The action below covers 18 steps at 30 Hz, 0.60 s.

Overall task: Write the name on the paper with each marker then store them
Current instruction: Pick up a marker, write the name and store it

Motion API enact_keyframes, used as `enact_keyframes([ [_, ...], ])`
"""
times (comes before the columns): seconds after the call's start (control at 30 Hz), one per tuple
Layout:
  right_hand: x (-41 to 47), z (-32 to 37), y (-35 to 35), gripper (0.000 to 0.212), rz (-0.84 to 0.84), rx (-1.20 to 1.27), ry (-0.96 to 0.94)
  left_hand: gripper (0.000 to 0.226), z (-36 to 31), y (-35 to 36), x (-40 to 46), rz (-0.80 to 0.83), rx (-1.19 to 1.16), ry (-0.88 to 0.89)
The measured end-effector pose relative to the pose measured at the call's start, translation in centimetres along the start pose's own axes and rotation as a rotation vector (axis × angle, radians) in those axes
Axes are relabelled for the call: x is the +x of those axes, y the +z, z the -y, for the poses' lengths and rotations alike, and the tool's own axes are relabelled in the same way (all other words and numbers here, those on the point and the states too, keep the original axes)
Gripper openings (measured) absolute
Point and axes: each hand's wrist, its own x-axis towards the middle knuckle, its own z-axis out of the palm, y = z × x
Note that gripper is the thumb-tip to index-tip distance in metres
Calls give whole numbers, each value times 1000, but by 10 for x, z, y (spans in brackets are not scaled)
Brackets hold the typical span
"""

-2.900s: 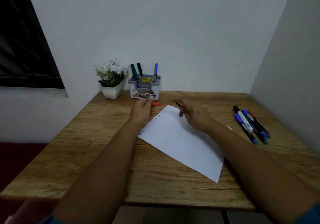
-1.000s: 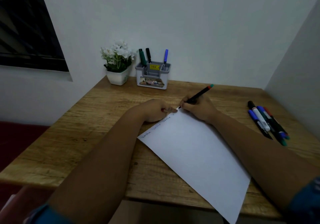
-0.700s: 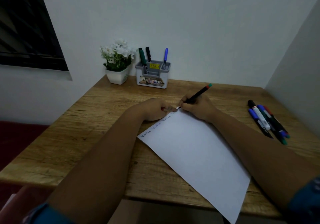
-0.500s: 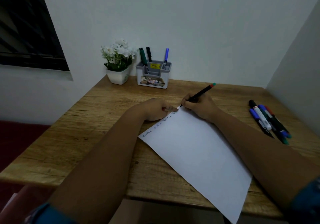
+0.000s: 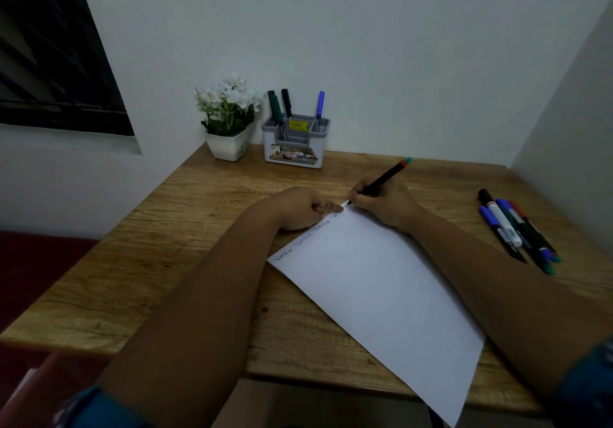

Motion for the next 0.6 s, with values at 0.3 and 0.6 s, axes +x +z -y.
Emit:
enact_keyframes([
  [0.3, 1, -1, 0, 5, -28, -8, 23, 22, 3, 1, 2, -19, 3, 20],
  [0.6, 1, 1, 1, 6, -39, -4, 31, 41, -1, -1, -1, 34, 11, 11],
])
